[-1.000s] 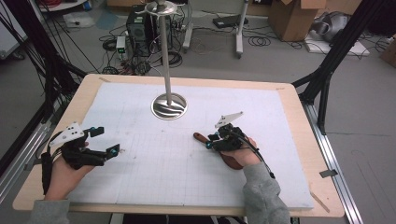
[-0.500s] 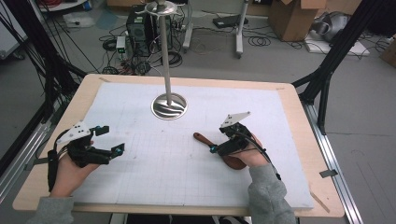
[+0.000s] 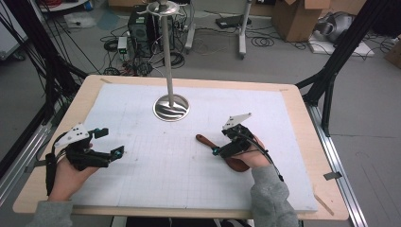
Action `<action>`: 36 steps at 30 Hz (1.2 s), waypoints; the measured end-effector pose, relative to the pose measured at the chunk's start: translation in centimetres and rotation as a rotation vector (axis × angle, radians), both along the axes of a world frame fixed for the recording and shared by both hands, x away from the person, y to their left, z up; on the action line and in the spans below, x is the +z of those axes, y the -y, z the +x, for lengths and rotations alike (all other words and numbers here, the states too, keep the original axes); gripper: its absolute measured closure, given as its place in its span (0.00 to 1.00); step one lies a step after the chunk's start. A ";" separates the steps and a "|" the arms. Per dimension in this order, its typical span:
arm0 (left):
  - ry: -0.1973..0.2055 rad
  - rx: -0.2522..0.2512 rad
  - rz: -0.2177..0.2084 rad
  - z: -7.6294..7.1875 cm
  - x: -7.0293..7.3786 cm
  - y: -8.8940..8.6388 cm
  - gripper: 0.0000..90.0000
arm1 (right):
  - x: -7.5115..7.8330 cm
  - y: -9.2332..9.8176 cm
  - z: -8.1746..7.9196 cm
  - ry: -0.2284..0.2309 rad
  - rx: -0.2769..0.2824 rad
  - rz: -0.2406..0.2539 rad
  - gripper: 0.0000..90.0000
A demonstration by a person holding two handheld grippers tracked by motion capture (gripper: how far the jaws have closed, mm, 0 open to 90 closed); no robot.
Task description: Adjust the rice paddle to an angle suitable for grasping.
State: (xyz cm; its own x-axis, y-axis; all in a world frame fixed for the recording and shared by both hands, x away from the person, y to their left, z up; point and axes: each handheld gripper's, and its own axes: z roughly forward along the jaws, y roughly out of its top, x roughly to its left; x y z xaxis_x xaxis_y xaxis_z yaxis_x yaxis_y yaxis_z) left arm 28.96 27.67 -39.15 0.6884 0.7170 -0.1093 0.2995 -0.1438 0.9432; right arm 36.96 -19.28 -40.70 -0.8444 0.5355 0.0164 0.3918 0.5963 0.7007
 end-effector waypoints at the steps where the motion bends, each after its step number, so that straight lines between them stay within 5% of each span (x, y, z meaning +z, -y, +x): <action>1: 0.002 0.002 -0.001 0.0 0.0 0.0 0.02 | 0.0 0.0 0.0 0.001 0.001 0.000 0.17; 7: 0.001 0.005 0.002 0.1 0.0 0.0 0.02 | -0.2 0.3 0.2 -0.019 0.006 -0.014 0.18; 15: -0.006 -0.003 0.005 0.1 -0.1 0.3 0.02 | -1.1 -0.7 0.0 -0.044 0.065 -0.126 0.27; 21: -0.006 -0.001 0.008 0.1 -0.1 0.1 0.02 | -1.8 -1.1 0.4 -0.057 0.052 -0.197 0.37; 36: -0.011 0.003 0.012 0.0 -0.3 0.1 0.02 | -1.9 -0.9 0.7 -0.088 0.027 -0.168 0.47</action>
State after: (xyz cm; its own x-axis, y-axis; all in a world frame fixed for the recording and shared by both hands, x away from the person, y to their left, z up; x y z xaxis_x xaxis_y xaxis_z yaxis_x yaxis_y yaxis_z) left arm 28.91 27.62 -39.40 0.6853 0.7202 -0.1079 0.3102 -0.1547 0.9380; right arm 37.66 -18.37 -42.56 -0.8575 0.5144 0.0027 0.4295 0.7130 0.5542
